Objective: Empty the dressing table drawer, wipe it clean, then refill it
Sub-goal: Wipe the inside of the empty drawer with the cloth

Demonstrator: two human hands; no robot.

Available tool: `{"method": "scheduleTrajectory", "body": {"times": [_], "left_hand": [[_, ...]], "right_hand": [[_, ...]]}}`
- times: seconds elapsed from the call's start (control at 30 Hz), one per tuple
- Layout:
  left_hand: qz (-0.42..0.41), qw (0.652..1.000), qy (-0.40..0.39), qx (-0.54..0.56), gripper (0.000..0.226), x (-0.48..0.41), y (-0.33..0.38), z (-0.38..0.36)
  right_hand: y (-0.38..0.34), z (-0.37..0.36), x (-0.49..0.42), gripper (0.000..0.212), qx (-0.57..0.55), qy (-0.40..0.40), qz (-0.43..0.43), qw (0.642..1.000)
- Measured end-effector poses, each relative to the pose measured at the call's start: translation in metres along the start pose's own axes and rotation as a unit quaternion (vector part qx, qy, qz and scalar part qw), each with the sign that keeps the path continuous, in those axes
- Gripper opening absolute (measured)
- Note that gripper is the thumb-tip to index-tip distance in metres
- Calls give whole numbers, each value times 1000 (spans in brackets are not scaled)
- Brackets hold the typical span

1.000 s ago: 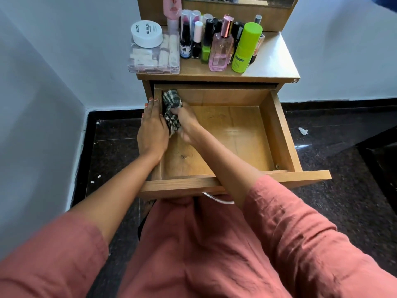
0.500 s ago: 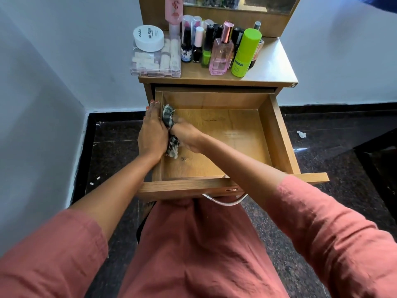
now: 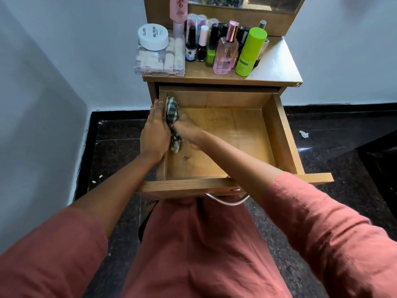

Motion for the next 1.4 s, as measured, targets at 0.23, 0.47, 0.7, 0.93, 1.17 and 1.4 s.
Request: {"method": "scheduleTrajectory", "body": {"times": [0.23,0.47,0.7,0.93,1.17,1.4], "left_hand": [[24,1000,-2,12,48,3,0,1],[20,999,-3,45,48,1,-4,-1],[20,998,0,66,46,2,-4,-2],[23,996,13,82,45,1,-4,0],[16,994,22,103,44,1,-5,-1],[21,995,18,101,46,-1,-8,-5]], "right_hand": [[35,-8,22,41,-9,-77,-77,994],[-9,4,-11,19,-33,-22,-62,997],[-5,1,-6,31,-7,-3,-23,1000],[47,-12,34,34,16,-38,-111,993],[48,-11,47,34,6,-19,-162,987],[54,-12,40,34,-29,38,-180,983]]}}
Point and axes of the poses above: each hand's wrist, its own x-axis away from the middle knuckle, its own z-axis out of the back of the hand, y = z × x, the point moved 8 cm from there along -x, towards the middle knuckle, and after that the axes turned 12 degrees about -x, right-handed, at the moved point
